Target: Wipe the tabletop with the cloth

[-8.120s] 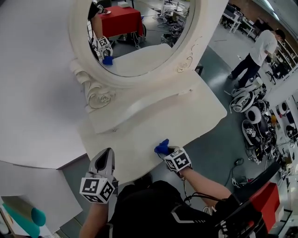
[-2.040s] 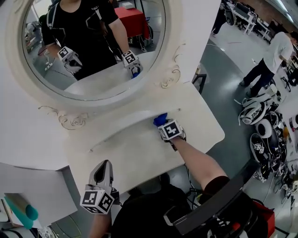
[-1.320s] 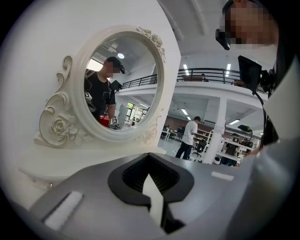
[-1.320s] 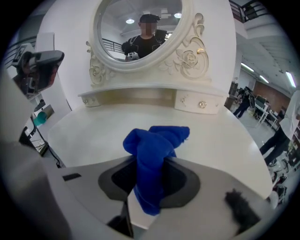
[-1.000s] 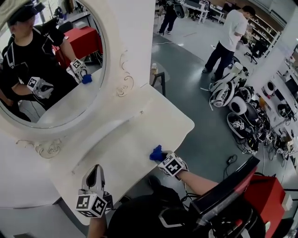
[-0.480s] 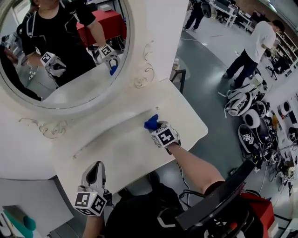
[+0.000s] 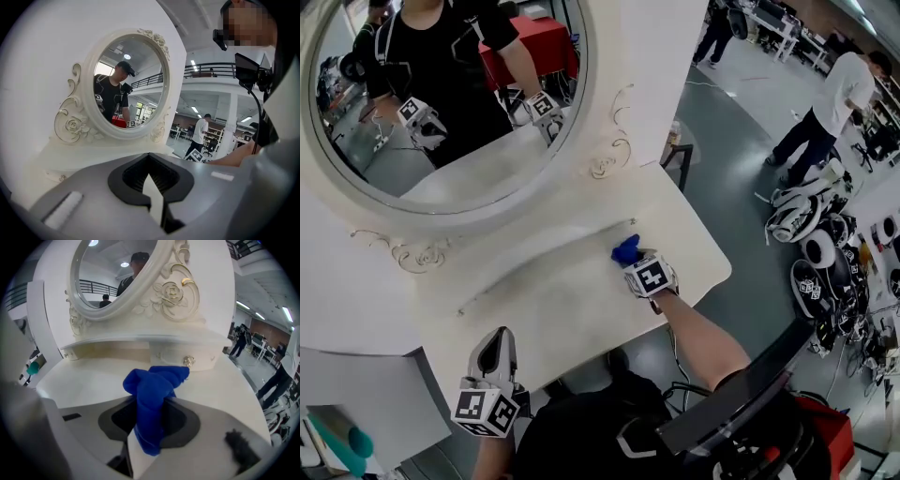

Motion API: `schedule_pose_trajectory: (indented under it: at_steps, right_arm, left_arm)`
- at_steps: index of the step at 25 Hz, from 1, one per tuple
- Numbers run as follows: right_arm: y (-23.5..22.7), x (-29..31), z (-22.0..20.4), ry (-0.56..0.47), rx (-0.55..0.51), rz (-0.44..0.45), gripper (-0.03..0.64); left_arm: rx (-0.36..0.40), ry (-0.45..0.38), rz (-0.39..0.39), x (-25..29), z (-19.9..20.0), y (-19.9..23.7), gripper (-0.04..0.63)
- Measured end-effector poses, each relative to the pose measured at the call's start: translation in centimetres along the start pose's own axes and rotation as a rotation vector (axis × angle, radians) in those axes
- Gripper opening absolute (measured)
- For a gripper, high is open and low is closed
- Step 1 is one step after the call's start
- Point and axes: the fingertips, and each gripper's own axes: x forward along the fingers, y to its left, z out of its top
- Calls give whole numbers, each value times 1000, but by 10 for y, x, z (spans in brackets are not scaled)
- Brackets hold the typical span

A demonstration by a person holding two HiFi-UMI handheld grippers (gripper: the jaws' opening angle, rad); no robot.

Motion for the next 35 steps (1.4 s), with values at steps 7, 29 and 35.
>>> schedule_pose_trajectory:
  at_steps: [7, 29, 35]
  right_arm:
    - [12, -63, -76, 31, 84, -8, 129]
    - [-38, -43, -7, -67, 63, -36, 130]
    - [-66, 5, 23, -24, 56, -56, 130]
  left_arm:
    - [25, 3, -133, 20, 3, -29, 8]
    - [36, 15, -104, 26, -7, -50, 8]
    - [10, 30, 8, 8, -17, -32, 8]
